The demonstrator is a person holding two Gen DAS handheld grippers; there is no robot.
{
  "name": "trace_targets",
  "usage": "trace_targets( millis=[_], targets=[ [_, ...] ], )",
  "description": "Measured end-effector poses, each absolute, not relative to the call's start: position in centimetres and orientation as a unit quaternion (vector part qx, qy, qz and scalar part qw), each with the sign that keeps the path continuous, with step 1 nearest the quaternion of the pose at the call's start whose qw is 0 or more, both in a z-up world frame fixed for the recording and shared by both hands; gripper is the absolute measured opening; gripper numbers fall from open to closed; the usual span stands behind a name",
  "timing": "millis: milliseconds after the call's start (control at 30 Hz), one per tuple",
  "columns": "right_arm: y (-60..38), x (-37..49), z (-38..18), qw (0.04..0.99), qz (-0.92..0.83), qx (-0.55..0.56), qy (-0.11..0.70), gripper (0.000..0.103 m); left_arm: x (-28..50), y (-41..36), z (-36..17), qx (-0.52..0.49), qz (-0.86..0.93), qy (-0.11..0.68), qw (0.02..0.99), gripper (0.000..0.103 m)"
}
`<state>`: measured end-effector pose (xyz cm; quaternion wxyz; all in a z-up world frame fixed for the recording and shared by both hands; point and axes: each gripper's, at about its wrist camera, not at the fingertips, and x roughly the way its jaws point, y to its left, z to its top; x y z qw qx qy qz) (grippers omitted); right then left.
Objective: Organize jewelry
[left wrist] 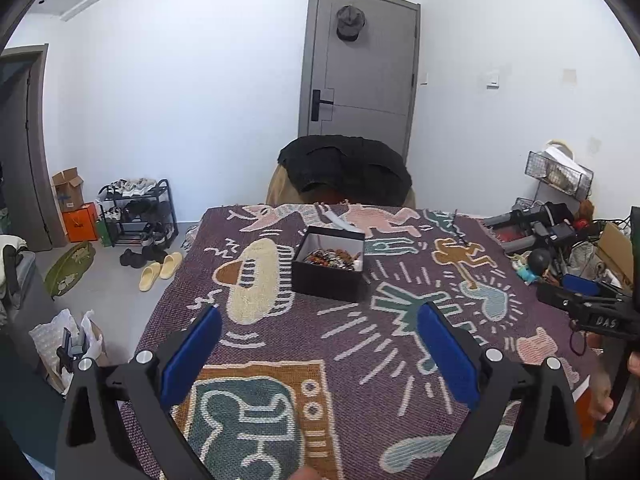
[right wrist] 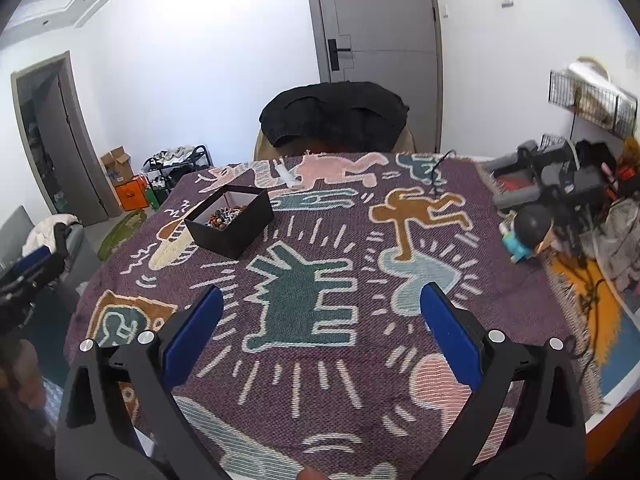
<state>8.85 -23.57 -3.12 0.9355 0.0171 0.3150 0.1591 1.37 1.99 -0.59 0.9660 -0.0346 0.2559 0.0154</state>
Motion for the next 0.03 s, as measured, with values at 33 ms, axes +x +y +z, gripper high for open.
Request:
trace_targets(
  millis=[33],
  targets=[
    [-23.44,9.12,-3.24,0.933,0.162,0.026,0.319,0.098,1.59,2.27,-0.83,-0.035,0.020,0.258,0.965,0.095]
  ],
)
